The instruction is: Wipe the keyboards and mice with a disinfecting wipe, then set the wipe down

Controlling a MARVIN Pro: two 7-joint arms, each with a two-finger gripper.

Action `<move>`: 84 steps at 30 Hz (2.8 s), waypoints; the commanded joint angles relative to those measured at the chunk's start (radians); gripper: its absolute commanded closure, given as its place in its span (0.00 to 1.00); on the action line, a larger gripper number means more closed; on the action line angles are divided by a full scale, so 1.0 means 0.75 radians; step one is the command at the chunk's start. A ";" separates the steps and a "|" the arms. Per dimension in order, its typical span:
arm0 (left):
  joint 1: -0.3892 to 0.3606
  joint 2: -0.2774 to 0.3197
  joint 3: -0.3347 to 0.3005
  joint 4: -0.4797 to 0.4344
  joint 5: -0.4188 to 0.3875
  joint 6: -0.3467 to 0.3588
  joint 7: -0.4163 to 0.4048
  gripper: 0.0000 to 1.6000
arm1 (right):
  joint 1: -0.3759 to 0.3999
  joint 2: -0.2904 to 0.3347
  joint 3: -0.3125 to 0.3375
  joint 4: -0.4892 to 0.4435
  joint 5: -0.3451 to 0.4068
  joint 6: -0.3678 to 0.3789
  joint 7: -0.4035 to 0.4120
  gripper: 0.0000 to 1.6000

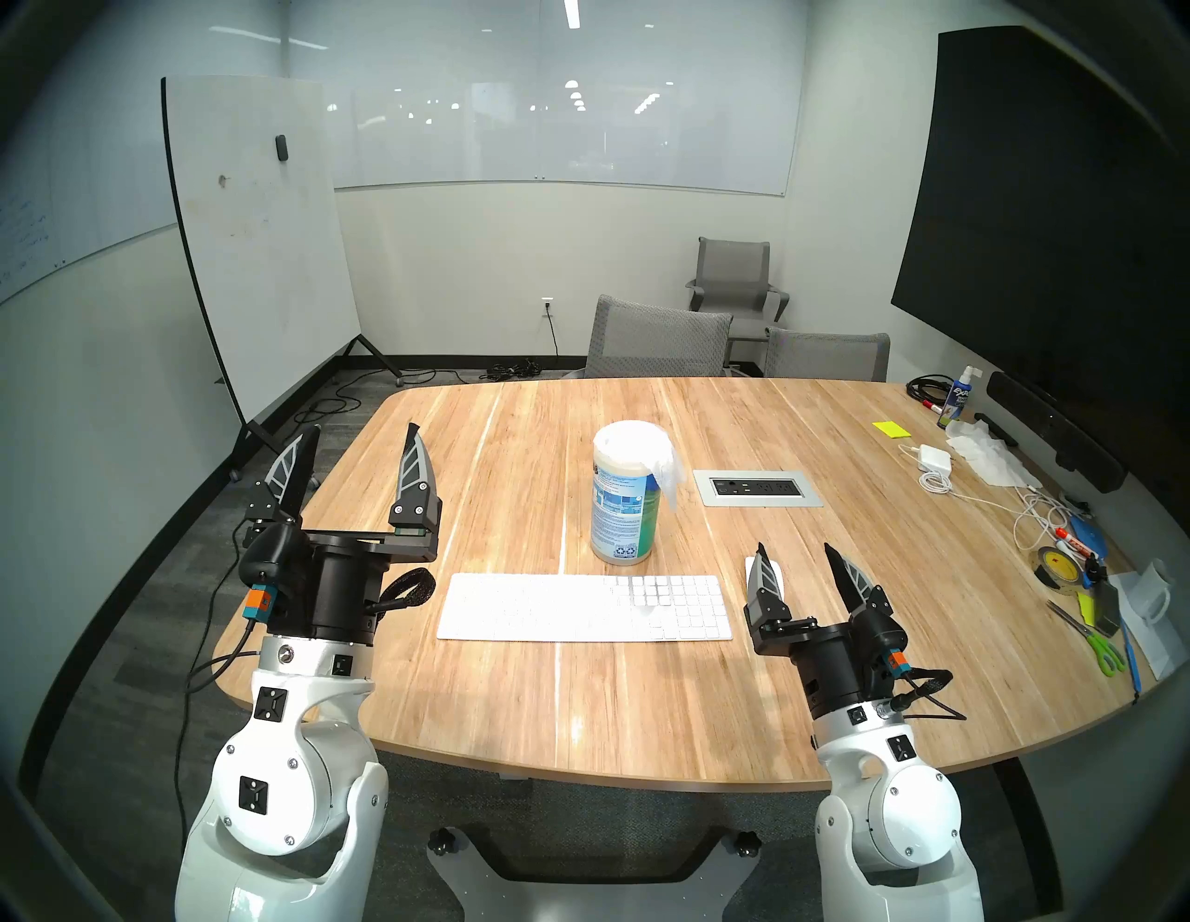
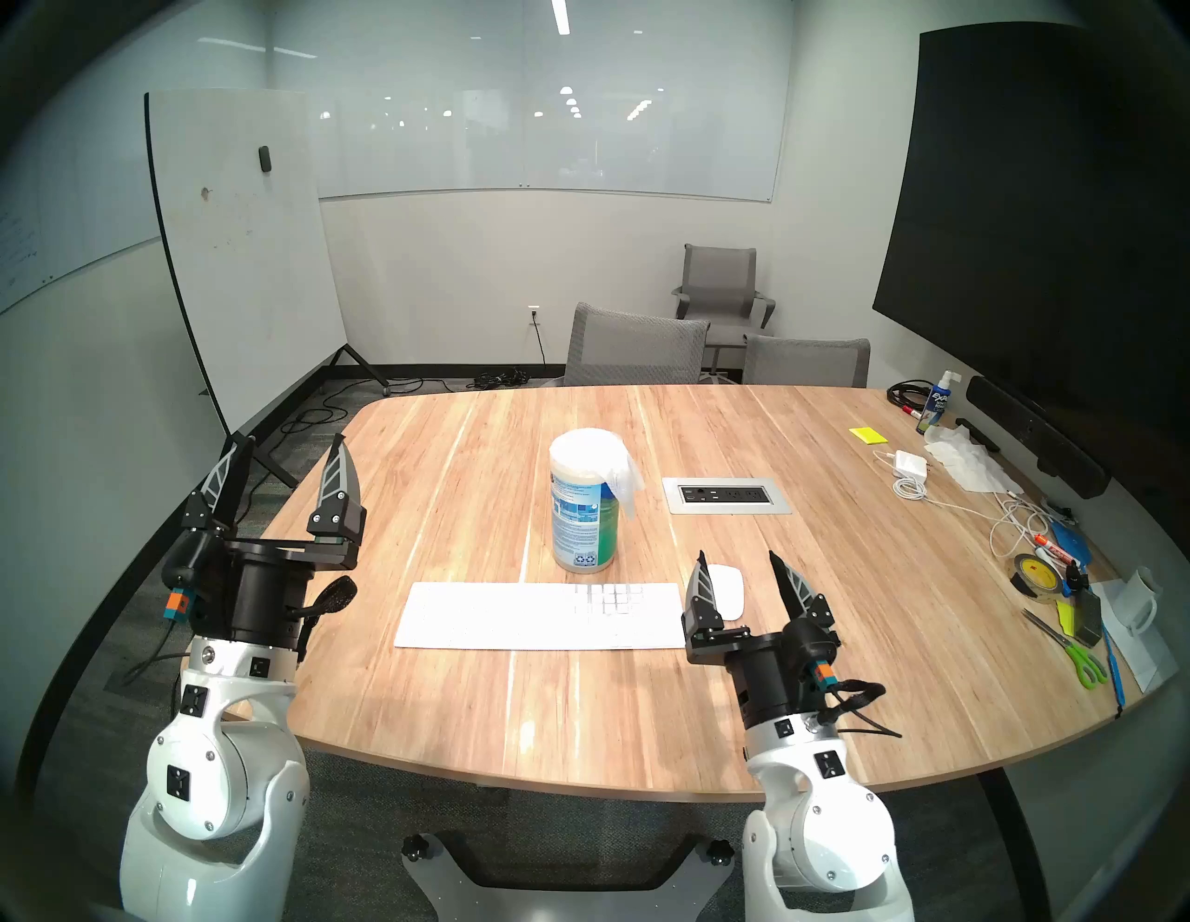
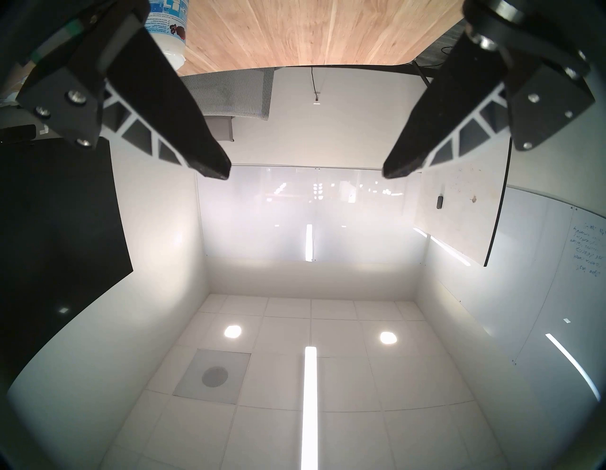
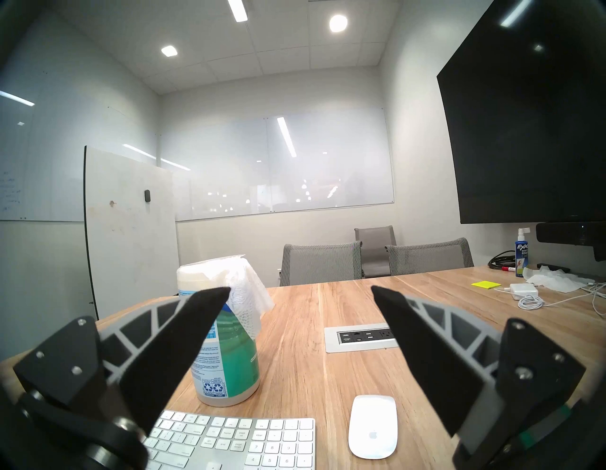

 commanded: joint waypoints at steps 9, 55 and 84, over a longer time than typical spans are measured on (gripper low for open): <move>-0.002 0.005 -0.002 -0.009 -0.040 -0.021 -0.012 0.00 | 0.001 0.000 0.000 -0.026 0.000 -0.003 0.000 0.00; -0.013 -0.037 0.042 0.061 -0.016 -0.163 0.032 0.00 | 0.001 0.000 0.000 -0.026 0.000 -0.003 0.000 0.00; -0.044 -0.026 0.059 0.151 0.040 -0.324 0.062 0.00 | 0.001 0.000 0.000 -0.026 0.000 -0.003 0.000 0.00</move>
